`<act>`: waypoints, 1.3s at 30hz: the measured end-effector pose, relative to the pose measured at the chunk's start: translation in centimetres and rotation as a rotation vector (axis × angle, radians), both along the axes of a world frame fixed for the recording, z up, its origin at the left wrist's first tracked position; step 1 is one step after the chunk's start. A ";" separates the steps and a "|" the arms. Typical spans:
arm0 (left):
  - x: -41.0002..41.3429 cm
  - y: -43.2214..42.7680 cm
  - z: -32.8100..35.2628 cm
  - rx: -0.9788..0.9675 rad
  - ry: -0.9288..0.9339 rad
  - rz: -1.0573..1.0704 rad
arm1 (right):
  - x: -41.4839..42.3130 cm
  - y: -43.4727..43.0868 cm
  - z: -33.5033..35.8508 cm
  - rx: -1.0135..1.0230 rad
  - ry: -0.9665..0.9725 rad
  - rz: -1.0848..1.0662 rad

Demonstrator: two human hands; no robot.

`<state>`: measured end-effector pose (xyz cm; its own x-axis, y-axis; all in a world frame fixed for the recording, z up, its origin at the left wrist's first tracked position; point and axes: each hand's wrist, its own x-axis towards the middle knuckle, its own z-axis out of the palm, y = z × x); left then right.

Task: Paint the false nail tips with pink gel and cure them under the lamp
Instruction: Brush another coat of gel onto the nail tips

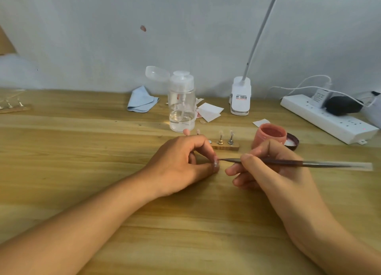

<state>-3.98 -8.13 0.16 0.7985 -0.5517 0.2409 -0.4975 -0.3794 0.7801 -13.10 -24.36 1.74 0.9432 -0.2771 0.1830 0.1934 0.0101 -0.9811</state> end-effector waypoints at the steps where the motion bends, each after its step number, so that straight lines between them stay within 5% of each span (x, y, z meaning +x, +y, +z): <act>1: -0.1 0.0 0.0 -0.004 -0.011 -0.005 | 0.0 -0.1 0.0 -0.008 -0.023 -0.016; 29: -0.5 -0.2 0.2 0.031 -0.057 0.057 | 0.3 0.0 -0.2 -0.192 -0.035 -0.081; 39: -0.2 0.0 -0.1 -0.020 -0.068 0.022 | 0.3 -2.2 1.1 -0.084 -0.318 -0.329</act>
